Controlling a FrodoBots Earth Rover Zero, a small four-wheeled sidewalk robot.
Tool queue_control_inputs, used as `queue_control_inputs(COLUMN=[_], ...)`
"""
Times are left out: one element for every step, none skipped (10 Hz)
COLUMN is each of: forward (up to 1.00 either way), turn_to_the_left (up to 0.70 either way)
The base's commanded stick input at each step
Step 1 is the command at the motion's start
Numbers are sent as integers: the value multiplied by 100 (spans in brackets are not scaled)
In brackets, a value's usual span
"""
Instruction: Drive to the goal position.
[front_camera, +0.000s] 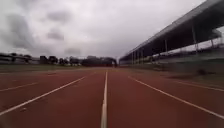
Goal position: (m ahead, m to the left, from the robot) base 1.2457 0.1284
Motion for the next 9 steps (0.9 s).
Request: queue_control_inputs(forward=[50, 50, 50, 50, 50, 50, 50, 50, 50], turn_to_the_left=[0, 0, 0, 0, 0, 0, 0, 0, 0])
